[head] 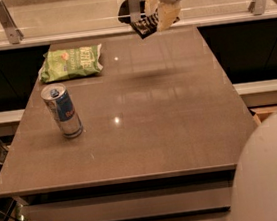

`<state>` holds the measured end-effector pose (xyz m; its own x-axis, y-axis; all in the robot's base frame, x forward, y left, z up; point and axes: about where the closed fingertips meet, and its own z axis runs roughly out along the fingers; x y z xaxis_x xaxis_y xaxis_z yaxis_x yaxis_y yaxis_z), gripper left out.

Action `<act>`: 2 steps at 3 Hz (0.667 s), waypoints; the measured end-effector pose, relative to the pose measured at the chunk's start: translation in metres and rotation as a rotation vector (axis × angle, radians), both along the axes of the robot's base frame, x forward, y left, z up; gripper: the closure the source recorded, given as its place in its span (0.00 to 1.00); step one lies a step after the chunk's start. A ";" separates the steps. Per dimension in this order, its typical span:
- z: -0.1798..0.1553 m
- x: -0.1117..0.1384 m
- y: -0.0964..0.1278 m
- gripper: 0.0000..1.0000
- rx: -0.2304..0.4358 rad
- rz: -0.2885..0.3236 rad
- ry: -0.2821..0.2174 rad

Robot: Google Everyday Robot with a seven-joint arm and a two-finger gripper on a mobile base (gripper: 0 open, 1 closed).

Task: Pick rxbar chocolate

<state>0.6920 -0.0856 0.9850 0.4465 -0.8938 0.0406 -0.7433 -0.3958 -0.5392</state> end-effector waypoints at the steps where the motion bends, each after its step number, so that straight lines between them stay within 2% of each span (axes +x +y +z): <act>1: 0.011 -0.003 -0.009 1.00 0.027 0.007 -0.026; 2: 0.017 -0.002 -0.015 1.00 0.056 0.030 -0.057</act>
Offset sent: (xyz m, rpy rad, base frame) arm -0.0002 -0.0268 0.0248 0.0930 -0.0992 0.0569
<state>0.6901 -0.1010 1.0016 0.4716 -0.8816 0.0170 -0.6989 -0.3855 -0.6024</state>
